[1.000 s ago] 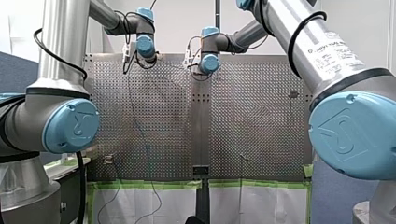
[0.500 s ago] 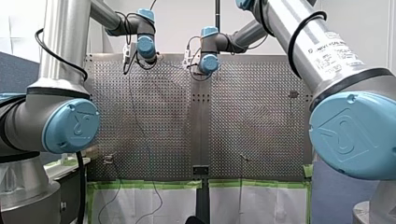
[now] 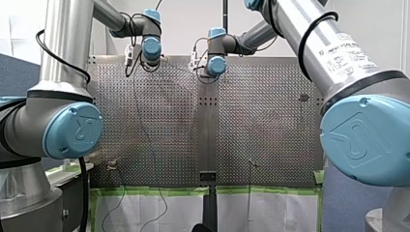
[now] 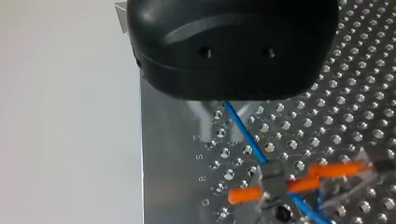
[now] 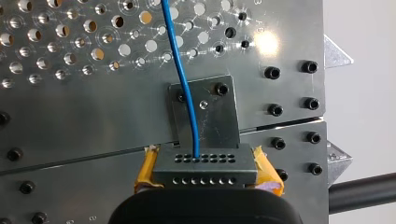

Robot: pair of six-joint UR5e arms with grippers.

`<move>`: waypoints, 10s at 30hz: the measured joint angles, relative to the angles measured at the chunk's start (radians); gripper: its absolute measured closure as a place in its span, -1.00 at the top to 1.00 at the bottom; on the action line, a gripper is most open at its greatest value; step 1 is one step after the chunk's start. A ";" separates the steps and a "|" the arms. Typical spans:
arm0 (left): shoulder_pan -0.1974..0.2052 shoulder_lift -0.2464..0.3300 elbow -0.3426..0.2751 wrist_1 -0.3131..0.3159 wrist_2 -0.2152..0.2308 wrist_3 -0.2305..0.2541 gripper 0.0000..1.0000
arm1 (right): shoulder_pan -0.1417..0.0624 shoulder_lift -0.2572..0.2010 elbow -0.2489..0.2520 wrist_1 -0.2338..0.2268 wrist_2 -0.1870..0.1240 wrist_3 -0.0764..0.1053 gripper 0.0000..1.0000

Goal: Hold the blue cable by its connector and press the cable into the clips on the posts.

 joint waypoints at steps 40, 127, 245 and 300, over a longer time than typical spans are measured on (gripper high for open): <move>-0.094 -0.056 -0.232 0.210 0.024 -0.040 -1.00 | 0.017 0.000 0.178 -0.090 0.082 -0.009 -1.00; -0.322 -0.520 -0.447 0.771 -0.061 -0.156 -1.00 | -0.115 0.278 0.942 -0.850 0.257 0.114 -1.00; -0.666 -1.022 0.204 0.478 -0.210 -0.224 -1.00 | -0.596 0.328 0.874 -0.917 -0.473 0.266 -1.00; -0.613 -1.196 0.637 0.408 -0.176 -0.276 -1.00 | -0.725 0.329 0.784 -0.888 -0.495 0.140 -1.00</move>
